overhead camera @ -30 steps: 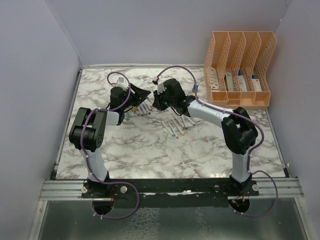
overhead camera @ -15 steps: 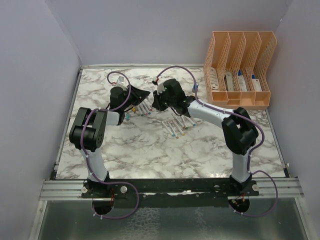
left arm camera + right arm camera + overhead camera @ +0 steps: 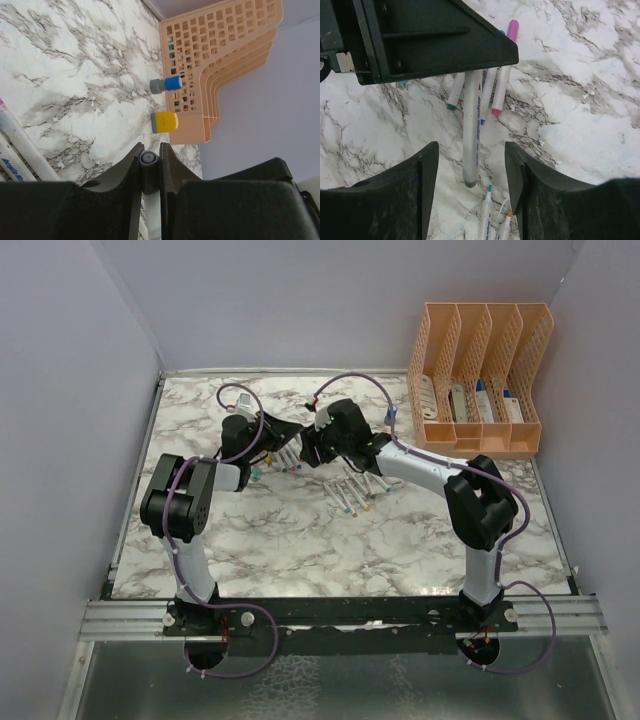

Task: Open the pen caps

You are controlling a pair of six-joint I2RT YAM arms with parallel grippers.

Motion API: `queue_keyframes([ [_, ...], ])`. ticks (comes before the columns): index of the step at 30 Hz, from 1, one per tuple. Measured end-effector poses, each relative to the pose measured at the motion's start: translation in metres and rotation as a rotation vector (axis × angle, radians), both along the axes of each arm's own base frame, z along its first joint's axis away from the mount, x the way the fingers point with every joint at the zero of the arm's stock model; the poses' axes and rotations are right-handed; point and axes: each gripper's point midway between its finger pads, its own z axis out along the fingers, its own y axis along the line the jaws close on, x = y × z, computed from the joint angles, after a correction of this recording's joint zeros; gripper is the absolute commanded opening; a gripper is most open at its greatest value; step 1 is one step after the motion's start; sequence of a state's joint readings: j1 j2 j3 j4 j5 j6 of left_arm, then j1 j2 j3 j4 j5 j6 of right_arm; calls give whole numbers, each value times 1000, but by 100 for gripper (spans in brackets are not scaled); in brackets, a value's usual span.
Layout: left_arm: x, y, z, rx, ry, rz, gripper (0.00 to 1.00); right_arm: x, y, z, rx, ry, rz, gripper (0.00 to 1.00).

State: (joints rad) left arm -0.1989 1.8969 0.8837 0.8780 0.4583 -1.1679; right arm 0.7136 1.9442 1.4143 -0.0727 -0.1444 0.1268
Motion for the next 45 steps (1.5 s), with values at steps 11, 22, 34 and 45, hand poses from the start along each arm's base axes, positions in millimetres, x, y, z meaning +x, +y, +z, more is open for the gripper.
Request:
queue_keyframes([
  [11, -18, -23, -3, 1, 8, -54, 0, 3, 2, 7, 9, -12, 0, 52],
  [22, -24, -30, 23, -12, -49, -72, 0, 9, 8, 16, 26, -24, -3, 32],
  [34, -27, -32, 22, -8, -47, -76, 0, 12, 3, 11, 7, -19, -30, 1],
  [45, 5, -42, 36, 28, -75, -113, 0, 17, -22, 12, 4, -54, -114, 1],
])
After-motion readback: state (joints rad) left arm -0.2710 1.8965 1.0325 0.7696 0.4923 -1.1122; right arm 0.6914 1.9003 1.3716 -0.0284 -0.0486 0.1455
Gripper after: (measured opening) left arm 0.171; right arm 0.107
